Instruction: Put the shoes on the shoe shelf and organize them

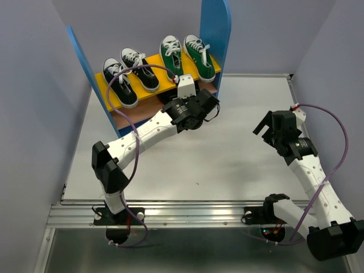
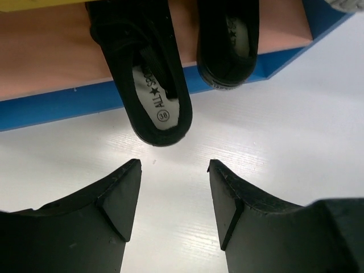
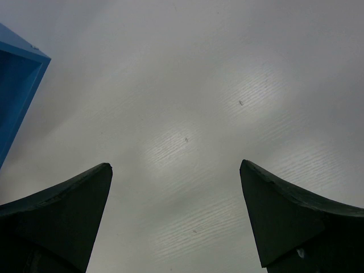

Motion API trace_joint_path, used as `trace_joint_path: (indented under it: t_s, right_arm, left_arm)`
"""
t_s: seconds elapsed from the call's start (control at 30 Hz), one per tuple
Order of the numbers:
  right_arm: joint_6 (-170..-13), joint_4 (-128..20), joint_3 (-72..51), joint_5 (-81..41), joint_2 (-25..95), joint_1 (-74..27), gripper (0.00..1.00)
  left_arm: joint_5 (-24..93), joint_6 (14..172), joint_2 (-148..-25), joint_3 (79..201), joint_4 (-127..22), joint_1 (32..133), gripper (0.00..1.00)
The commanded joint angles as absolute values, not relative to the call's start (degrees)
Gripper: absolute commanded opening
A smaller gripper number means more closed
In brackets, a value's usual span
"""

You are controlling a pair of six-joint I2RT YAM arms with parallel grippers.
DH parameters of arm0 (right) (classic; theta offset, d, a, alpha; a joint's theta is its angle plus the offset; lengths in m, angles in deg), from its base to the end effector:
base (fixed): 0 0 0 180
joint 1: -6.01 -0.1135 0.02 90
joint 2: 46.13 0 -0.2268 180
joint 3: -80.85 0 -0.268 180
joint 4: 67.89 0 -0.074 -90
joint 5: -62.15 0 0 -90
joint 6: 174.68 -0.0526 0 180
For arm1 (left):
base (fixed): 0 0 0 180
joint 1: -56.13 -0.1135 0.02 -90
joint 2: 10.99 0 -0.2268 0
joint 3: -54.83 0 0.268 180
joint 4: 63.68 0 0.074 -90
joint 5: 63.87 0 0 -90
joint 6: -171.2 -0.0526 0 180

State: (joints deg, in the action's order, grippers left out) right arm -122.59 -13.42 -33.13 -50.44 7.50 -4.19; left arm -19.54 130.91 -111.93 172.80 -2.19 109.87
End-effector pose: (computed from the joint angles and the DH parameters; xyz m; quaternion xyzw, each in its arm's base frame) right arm 0.2380 0.0223 0.2715 0.2918 0.8510 -0.0011 0.4366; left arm 0.2659 -0.2989 0.3371 -0.1202 0.8546 -0.0584 0.5019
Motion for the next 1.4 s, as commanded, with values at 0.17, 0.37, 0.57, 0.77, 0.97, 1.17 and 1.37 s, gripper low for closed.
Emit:
trace_joint_path:
  t_s: [0.17,0.37,0.57,0.77,0.97,1.17,1.37]
  right_arm:
    - [-122.3,-16.0,-33.3,-50.3,7.0,-4.1,1.00]
    - [-122.3,-16.0,-33.4,-50.3,7.0,-4.1,1.00]
    - [-122.1,-16.0,-33.2,-50.1,6.9,-4.1,1.00]
    - [-122.1,-16.1,-32.9,-50.2,7.0,-4.1,1.00]
    - [-122.1,-16.1,-32.9,-50.3,7.0,-4.1,1.00]
    - [-121.9,-16.0,-33.4,-50.7,6.3,-4.1,1.00]
    - [-121.9,-16.0,-33.5,-51.1,6.3,-4.1,1.00]
  left_arm:
    - [-18.3,130.8,-112.7,169.3,-1.8,116.8,0.57]
    - [-17.6,128.8,-112.6,162.0,-8.5,116.2,0.49]
    - [-17.2,123.5,-113.0,157.9,-15.2,111.4,0.48]
    - [-16.7,117.6,-114.3,158.8,-20.2,107.7,0.48]
    - [-16.8,114.2,-117.4,162.4,-21.1,104.0,0.48]
    - [-19.0,111.9,-118.5,166.8,-20.1,103.1,0.47]
    - [-15.2,111.3,-116.8,166.5,-19.0,104.6,0.49]
